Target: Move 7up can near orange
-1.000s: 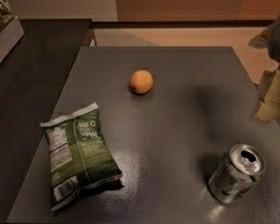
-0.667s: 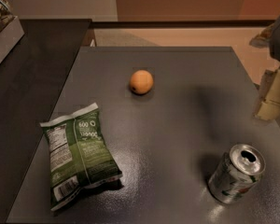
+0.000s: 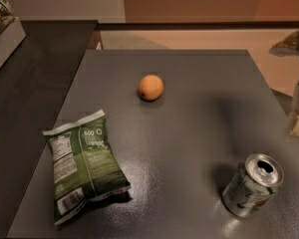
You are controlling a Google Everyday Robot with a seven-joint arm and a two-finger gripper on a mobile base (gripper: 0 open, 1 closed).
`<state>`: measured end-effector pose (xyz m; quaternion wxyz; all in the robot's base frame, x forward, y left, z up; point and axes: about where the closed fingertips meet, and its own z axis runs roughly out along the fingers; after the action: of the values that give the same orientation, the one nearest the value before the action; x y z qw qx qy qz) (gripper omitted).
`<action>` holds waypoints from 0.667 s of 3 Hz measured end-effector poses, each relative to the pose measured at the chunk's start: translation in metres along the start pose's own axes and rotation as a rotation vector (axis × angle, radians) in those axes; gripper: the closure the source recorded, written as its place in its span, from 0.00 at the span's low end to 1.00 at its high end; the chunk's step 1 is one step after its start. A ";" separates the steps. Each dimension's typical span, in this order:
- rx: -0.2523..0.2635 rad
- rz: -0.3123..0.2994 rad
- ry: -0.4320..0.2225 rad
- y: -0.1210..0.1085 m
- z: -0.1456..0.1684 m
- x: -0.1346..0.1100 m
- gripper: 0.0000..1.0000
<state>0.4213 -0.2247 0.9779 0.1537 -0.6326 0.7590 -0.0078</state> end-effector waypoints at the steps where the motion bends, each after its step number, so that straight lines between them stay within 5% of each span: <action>1: -0.026 -0.042 -0.024 0.014 -0.002 0.011 0.00; 2: -0.046 -0.074 -0.062 0.033 0.000 0.023 0.00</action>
Offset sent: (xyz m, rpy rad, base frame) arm -0.0691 -0.0290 -0.0317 0.0963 0.0696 0.1521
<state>0.3864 -0.2405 0.9664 0.1623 -0.6635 0.7299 0.0235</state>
